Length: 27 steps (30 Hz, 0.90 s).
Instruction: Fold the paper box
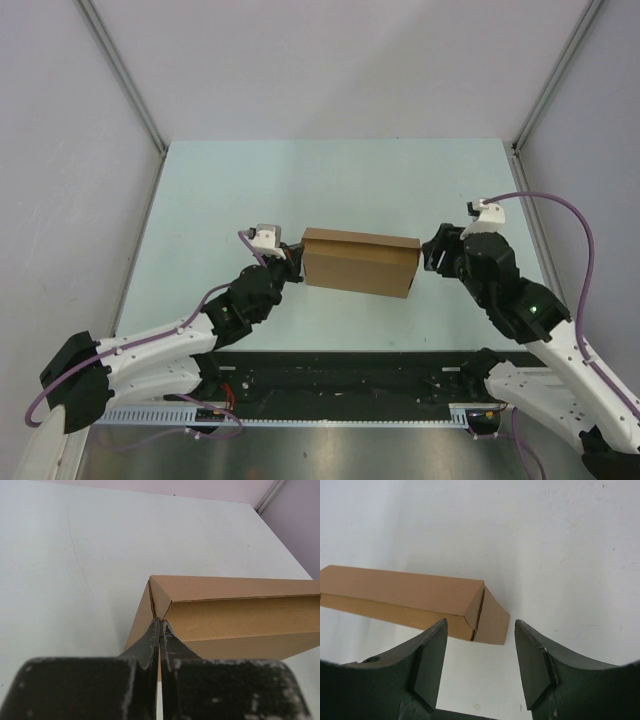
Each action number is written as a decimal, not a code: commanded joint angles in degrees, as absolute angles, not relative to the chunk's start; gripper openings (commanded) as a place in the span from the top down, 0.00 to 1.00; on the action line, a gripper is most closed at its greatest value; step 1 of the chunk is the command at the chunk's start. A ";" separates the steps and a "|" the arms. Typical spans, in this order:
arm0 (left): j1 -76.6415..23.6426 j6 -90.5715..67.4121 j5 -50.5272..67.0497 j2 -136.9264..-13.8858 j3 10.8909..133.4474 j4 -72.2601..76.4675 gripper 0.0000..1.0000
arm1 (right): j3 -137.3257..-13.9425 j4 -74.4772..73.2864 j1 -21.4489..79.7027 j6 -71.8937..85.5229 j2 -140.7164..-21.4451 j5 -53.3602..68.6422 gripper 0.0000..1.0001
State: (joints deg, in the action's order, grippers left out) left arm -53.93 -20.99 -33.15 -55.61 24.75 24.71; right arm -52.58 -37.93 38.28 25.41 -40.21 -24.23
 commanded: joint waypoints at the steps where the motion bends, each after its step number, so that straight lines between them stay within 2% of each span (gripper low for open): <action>1: -54.23 -21.80 -35.33 -56.60 24.87 18.28 1.00 | -52.04 -32.35 33.05 29.00 -42.36 -13.56 0.39; 13: -54.23 -21.53 -35.33 -56.60 25.31 17.93 1.00 | -50.98 -30.06 32.70 28.83 -45.35 -13.09 0.54; 27: -54.23 -21.97 -35.33 -56.87 25.31 17.84 1.00 | -44.04 -29.71 30.15 29.44 -42.80 -11.25 0.67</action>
State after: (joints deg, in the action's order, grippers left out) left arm -54.00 -20.99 -33.34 -55.77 25.30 23.86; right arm -45.93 -28.32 31.27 29.61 -43.48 -11.25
